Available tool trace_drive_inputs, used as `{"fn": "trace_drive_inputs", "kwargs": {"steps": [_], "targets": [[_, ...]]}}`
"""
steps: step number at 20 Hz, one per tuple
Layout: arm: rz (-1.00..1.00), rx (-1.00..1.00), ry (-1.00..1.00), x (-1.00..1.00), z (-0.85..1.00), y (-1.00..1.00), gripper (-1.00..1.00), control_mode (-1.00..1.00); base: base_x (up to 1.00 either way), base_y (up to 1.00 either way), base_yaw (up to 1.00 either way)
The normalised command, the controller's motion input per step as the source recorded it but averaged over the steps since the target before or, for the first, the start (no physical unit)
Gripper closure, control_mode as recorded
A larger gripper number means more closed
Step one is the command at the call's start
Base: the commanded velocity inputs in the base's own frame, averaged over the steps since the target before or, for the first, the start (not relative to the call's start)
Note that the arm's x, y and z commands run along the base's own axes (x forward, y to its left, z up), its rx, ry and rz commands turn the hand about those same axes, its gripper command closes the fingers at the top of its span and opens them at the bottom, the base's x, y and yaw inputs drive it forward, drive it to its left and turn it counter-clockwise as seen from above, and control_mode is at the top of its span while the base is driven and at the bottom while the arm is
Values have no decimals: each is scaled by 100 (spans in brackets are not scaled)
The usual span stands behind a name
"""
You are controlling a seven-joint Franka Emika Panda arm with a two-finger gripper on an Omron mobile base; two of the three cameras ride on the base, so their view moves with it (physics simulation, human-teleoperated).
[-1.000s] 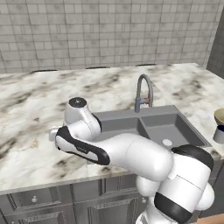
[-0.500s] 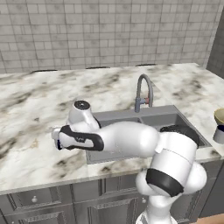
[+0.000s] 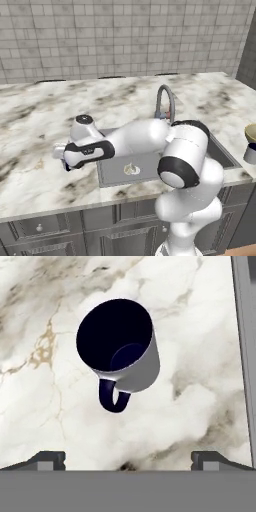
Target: Clear the mugs and bowl far away from the sink.
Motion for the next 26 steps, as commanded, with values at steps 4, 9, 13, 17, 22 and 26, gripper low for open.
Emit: {"fn": "trace_drive_inputs", "kwargs": {"steps": [4, 9, 13, 17, 22, 26], "targets": [[-1, -5, 0, 7, -2, 19, -100, -100, 0, 0, 0], [-7, -10, 3, 14, -15, 37, -100, -100, 0, 0, 0], [-5, 0, 2, 0, -24, 4, -100, -100, 0, 0, 0], [-4, 0, 0, 1, -16, 1, -100, -100, 0, 0, 0], [-1, 0, 0, 6, -19, 0, -100, -100, 0, 0, 0], [0, 0, 0, 16, -28, 0, -100, -100, 0, 0, 0]]}}
